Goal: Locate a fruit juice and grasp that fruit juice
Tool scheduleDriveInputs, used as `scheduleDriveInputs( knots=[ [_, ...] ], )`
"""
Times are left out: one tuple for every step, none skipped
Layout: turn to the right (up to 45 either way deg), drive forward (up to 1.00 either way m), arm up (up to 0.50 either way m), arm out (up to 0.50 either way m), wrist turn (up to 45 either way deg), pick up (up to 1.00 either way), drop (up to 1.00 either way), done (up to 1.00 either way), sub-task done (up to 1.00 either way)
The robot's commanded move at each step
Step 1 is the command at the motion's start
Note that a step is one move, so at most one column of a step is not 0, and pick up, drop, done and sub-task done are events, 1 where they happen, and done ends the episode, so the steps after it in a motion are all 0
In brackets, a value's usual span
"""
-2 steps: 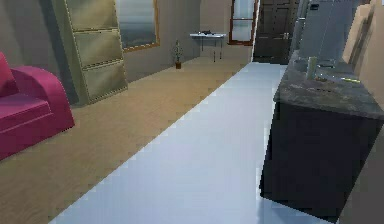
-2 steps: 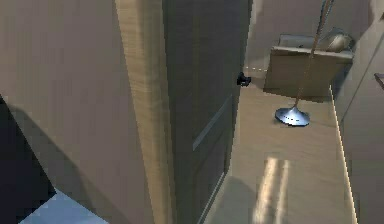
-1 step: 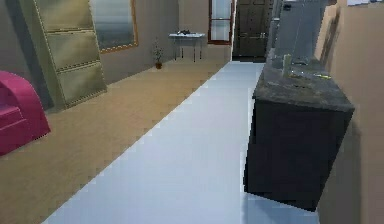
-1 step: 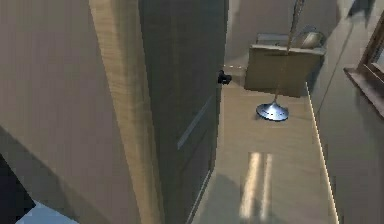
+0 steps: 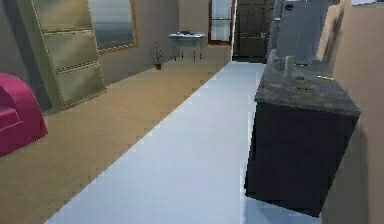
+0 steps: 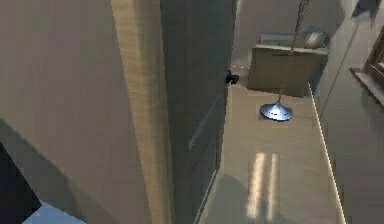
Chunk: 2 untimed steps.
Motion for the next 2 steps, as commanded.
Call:
scheduleDriveInputs(
  knots=[
    [0.0,1.00,0.00,0.00,0.0,0.00,0.00,0.00,0.00],
    [3.0,0.00,0.00,0.00,0.0,0.00,0.00,0.00,0.00]
  ],
)
